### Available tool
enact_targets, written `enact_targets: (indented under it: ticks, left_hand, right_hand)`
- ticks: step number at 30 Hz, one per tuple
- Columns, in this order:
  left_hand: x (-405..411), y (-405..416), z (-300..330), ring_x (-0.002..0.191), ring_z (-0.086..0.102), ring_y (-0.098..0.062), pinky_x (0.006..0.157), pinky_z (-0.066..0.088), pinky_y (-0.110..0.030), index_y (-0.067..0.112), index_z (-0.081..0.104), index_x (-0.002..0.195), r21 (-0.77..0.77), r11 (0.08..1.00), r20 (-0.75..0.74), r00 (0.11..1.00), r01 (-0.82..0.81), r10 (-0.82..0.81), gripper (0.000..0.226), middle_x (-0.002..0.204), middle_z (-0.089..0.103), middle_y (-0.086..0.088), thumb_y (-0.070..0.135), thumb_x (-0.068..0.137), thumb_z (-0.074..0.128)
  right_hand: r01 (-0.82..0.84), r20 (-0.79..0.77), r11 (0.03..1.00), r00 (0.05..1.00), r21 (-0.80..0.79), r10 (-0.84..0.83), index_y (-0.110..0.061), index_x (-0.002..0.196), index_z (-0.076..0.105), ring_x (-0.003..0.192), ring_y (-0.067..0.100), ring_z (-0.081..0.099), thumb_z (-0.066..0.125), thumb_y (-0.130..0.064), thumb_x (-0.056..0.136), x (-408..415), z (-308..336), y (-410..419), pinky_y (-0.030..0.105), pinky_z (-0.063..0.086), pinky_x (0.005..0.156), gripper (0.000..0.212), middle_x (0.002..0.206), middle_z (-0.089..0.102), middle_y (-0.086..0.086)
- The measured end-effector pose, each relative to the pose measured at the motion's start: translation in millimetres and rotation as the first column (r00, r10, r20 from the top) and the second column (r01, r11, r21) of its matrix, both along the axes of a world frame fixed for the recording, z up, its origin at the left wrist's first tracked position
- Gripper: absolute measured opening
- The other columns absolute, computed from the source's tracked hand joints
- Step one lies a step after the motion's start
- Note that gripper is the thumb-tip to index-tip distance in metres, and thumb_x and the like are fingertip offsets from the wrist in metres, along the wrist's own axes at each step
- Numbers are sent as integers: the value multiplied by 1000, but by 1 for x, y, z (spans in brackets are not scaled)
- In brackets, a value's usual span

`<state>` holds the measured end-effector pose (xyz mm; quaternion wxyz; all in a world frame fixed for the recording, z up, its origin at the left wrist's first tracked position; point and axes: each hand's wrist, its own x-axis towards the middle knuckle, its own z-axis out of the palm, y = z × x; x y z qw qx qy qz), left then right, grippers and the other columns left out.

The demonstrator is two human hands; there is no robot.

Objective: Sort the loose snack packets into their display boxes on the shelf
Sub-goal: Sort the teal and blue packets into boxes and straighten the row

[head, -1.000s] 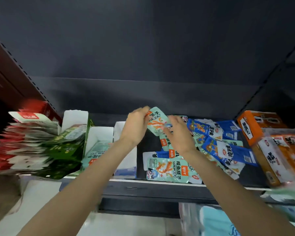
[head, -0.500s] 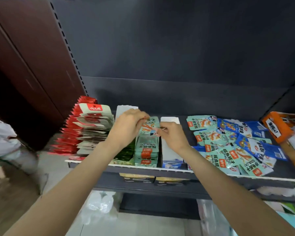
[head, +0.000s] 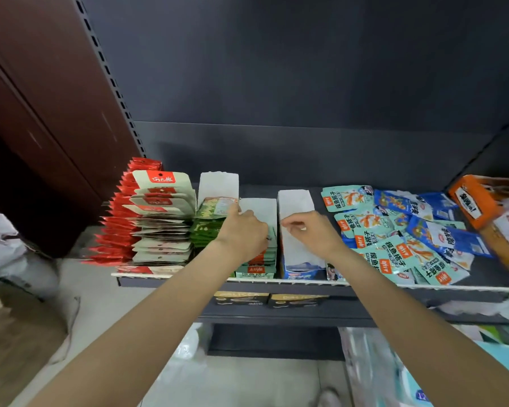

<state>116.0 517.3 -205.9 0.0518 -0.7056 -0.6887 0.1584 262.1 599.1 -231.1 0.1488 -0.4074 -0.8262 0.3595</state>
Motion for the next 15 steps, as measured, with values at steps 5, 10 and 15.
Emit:
enact_targets:
  ticks: [5,10,15]
  left_hand:
    - [37,27,15,106,52,-26,89,31,-37,15,61,109,198,980,189,982,-29,-10,29,108,64,-5,25,96,38]
    - [100,72,9,99,58,-28,85,48,-37,7,61,113,119,980,758,652,-160,14,26,110,63,-11,16,93,46]
    - [155,137,-34,88,62,-29,76,50,-34,-4,59,91,-223,908,834,413,-355,367,20,93,65,-18,12,93,49]
  right_hand:
    - [184,-78,983,980,16,-182,-10,106,70,99,16,64,54,-4,92,43,-9,31,23,48,89,22,105,70,4]
    - [235,183,971,954,37,-238,-11,123,60,110,23,60,54,-9,92,96,-35,80,30,45,94,31,122,63,10]
    - [185,343,983,922,17,-179,-11,143,35,132,27,40,63,-22,88,144,-53,120,32,32,108,62,140,44,10]
